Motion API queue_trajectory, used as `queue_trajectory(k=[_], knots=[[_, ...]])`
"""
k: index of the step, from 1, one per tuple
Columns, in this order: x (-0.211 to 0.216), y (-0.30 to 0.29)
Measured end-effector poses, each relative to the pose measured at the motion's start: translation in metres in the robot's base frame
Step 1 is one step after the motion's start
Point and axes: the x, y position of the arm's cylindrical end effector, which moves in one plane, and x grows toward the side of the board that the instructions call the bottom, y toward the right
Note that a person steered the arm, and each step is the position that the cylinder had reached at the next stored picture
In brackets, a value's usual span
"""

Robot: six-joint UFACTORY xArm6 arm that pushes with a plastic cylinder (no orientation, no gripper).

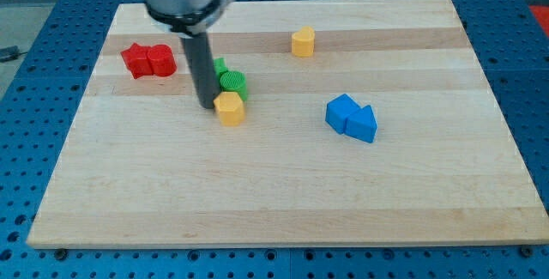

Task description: Push the hexagon towards the center

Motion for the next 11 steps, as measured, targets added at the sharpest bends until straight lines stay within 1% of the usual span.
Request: queue_trajectory(k=[1, 2, 3, 4, 5, 7, 8, 9, 11], knots=[[0.025, 0.031], [0.039, 0.027], [0.084, 0.026], [0.113, 0.054], [0.09, 0.056], [0.054, 0.088], [0.04, 0.083], [0.043, 0.077], [0.042, 0.032]])
